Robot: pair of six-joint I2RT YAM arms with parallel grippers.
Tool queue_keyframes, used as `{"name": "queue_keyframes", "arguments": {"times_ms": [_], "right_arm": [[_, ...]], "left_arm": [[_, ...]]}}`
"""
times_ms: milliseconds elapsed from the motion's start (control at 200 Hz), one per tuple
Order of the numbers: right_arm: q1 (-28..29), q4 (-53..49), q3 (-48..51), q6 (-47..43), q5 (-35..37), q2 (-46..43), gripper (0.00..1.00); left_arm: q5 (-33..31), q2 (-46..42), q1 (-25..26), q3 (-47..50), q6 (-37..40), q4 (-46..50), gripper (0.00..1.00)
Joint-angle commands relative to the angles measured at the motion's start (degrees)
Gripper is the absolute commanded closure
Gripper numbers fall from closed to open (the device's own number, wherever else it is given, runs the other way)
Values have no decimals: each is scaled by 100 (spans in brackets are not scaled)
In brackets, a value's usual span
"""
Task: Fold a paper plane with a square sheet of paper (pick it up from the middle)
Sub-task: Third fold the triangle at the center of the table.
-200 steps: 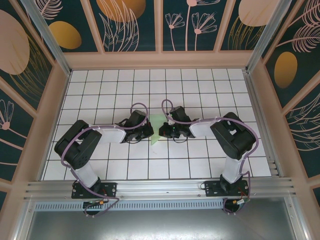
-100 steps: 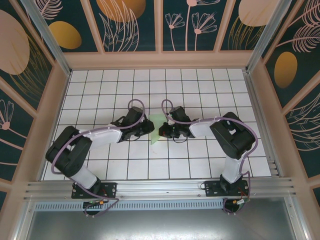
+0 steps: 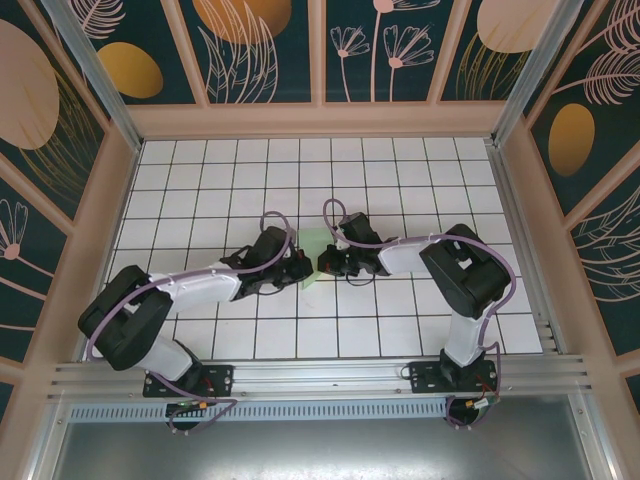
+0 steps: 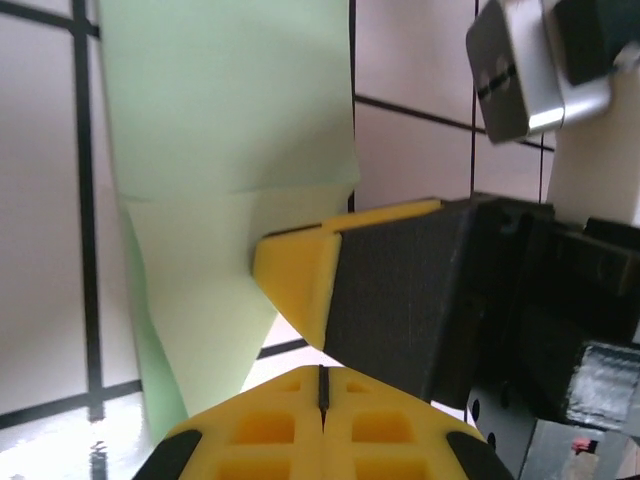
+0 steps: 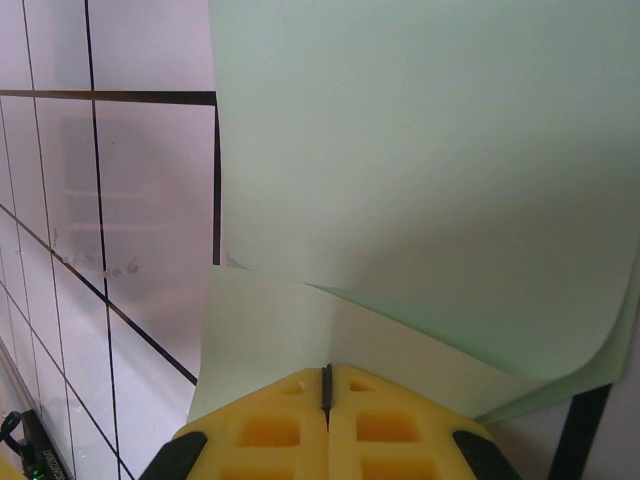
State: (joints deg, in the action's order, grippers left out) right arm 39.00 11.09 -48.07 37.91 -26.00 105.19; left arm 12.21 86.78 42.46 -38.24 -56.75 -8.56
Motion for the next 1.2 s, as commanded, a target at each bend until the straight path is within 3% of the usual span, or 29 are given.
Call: {"name": "queue_keyframes", "arguments": {"times_ms": [0, 891, 1196], "right_arm": [[2, -388, 107, 15, 243, 302, 100], [-7, -522, 59, -34, 262, 371, 100], [-9, -610, 144, 70, 341, 301, 100]], "left_arm": [[65, 285, 83, 53, -150, -155, 100], [40, 412, 149, 785, -439, -256, 100], [331, 51, 253, 858, 275, 436, 100]]}}
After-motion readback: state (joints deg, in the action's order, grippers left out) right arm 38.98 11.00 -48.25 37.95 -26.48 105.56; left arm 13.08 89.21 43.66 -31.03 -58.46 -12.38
